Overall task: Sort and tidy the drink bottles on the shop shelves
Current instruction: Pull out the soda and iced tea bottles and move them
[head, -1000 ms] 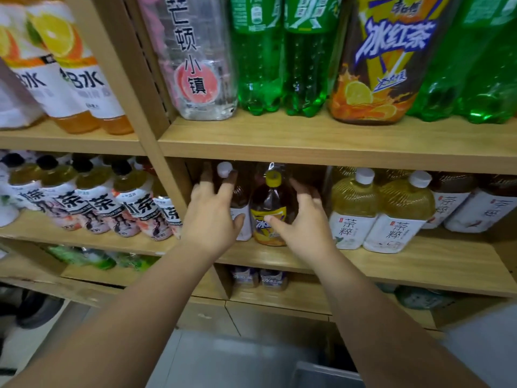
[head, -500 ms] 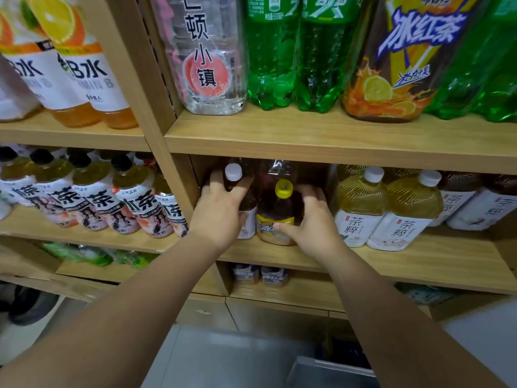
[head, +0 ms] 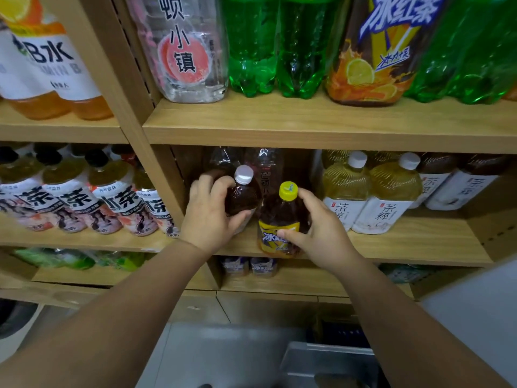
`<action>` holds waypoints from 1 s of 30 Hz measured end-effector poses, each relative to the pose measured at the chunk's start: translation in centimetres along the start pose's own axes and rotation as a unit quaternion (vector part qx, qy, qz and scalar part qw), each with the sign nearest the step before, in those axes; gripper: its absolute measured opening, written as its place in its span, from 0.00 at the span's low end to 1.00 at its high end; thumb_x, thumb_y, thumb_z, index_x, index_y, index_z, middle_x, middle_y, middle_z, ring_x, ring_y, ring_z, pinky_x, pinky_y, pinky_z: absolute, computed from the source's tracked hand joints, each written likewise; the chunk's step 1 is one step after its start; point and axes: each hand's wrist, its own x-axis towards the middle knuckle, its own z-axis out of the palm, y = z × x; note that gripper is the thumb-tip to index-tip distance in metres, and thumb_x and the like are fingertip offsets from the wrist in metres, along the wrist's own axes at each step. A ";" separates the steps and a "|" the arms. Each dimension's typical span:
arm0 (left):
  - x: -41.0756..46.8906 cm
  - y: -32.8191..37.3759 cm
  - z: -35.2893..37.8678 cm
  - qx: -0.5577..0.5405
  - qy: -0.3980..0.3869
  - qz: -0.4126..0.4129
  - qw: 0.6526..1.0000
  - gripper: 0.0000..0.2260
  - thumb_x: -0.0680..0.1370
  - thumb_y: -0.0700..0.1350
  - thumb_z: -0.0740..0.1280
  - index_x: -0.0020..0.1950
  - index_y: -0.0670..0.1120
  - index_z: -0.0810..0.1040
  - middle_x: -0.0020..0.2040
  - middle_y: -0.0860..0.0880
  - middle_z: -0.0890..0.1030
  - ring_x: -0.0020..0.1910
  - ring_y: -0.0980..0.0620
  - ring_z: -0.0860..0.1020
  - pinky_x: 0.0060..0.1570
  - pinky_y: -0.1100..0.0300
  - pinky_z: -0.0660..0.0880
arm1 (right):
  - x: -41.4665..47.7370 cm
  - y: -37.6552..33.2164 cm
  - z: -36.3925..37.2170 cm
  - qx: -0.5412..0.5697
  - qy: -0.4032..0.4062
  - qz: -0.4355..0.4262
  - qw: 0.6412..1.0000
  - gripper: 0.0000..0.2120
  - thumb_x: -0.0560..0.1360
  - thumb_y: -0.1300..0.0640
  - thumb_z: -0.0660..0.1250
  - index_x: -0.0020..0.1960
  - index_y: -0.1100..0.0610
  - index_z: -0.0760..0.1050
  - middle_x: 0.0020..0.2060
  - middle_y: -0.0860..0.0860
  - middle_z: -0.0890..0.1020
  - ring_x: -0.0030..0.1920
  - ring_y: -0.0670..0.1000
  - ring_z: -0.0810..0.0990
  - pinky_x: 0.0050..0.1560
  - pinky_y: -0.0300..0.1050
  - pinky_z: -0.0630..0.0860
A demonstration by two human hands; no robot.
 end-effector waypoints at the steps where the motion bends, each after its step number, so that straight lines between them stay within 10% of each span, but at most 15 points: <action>1: -0.2 0.2 0.1 -0.024 -0.009 -0.010 1.000 0.32 0.68 0.46 0.81 0.64 0.49 0.67 0.58 0.39 0.71 0.57 0.35 0.75 0.58 0.43 0.75 | -0.2 0.0 -0.1 0.001 -0.006 -0.004 1.000 0.41 0.72 0.52 0.79 0.78 0.42 0.62 0.71 0.41 0.72 0.71 0.45 0.70 0.71 0.50 0.72; 11: -1.6 0.5 -0.7 -0.049 -0.032 -0.062 0.996 0.34 0.72 0.42 0.78 0.70 0.57 0.63 0.69 0.42 0.65 0.64 0.36 0.75 0.60 0.45 0.78 | -2.2 1.4 -1.1 0.039 -0.001 0.005 0.999 0.41 0.69 0.54 0.82 0.76 0.40 0.65 0.69 0.41 0.75 0.71 0.46 0.73 0.70 0.54 0.74; 25: -4.8 9.8 -1.7 -0.180 -0.068 0.037 0.981 0.34 0.70 0.40 0.80 0.69 0.56 0.66 0.65 0.55 0.66 0.62 0.65 0.67 0.62 0.77 0.63 | -11.1 4.6 -7.3 0.116 0.103 0.062 0.986 0.36 0.68 0.57 0.82 0.70 0.40 0.73 0.65 0.40 0.80 0.66 0.40 0.77 0.67 0.51 0.78; 30: -2.8 16.4 1.3 -0.240 -0.095 0.043 0.965 0.35 0.69 0.39 0.80 0.68 0.57 0.66 0.64 0.54 0.70 0.61 0.77 0.66 0.59 0.81 0.62 | -15.0 7.4 -12.5 0.142 0.165 0.101 0.971 0.35 0.68 0.61 0.82 0.69 0.43 0.73 0.59 0.39 0.82 0.57 0.33 0.80 0.56 0.35 0.80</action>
